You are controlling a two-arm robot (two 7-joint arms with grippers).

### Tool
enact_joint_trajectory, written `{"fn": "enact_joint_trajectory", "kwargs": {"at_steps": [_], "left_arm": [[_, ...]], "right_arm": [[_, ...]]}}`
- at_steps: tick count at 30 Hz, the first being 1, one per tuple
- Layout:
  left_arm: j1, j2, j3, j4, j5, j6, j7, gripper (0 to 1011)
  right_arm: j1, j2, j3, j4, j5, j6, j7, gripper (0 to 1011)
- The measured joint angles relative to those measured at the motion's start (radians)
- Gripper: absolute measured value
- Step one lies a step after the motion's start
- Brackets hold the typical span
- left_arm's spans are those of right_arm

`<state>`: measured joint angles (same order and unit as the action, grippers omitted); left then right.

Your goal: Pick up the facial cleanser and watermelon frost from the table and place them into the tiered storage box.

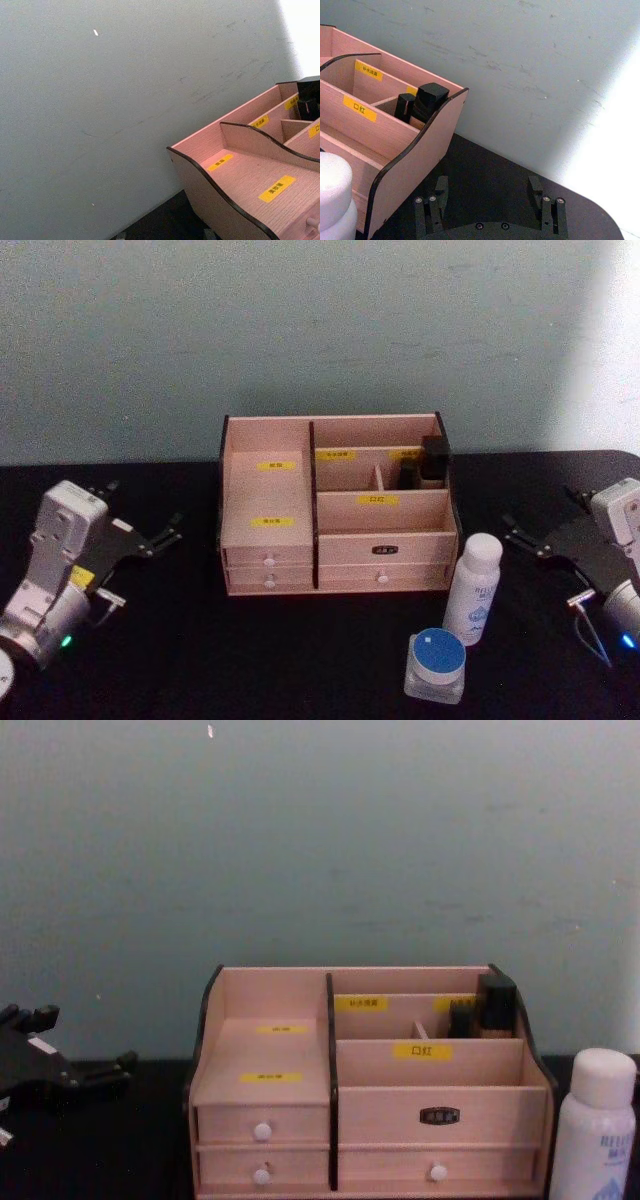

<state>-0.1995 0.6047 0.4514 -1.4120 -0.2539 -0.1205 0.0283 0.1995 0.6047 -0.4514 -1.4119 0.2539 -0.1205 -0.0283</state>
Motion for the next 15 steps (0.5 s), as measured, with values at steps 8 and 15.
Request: {"fn": "enact_joint_trajectory", "kwargs": {"at_steps": [8, 15], "left_arm": [[0.000, 0.000, 0.000, 0.000, 0.000, 0.000, 0.000, 1001], [0.000, 0.000, 0.000, 0.000, 0.000, 0.000, 0.000, 1001]], "right_arm": [[0.000, 0.000, 0.000, 0.000, 0.000, 0.000, 0.000, 1003], [0.000, 0.000, 0.000, 0.000, 0.000, 0.000, 0.000, 1003]]}}
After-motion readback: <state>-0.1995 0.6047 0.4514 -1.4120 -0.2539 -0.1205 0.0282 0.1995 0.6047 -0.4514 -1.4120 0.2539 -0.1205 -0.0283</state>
